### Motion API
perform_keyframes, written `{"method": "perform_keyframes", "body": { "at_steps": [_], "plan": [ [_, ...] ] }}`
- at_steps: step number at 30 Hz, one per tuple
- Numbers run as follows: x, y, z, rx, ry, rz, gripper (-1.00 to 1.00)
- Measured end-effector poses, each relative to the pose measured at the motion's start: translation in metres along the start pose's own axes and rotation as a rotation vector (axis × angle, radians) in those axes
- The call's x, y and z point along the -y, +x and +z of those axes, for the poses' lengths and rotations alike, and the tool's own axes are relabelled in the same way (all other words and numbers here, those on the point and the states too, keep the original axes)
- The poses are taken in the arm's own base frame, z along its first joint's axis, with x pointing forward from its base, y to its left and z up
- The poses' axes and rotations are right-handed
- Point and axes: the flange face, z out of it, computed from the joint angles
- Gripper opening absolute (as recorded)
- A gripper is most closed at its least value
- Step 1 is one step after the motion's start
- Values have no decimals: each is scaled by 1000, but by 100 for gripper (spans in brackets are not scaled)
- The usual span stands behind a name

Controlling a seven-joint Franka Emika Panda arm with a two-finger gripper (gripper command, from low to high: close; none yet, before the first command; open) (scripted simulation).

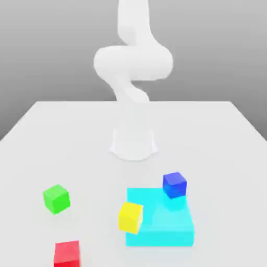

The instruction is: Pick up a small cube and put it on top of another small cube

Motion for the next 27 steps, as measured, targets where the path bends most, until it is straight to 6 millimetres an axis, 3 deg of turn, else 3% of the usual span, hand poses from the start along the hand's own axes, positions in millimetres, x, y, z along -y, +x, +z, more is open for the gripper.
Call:
{"method": "perform_keyframes", "body": {
  "at_steps": [6, 13, 20, 27],
  "plan": [
    [-27, 15, 113, 152, -74, -27, 0],
    [-79, 7, 234, 298, -175, -54, 0],
    [-153, -17, 336, 416, -299, -83, 0],
    [-240, -56, 412, 515, -443, -136, 0]
  ]
}}
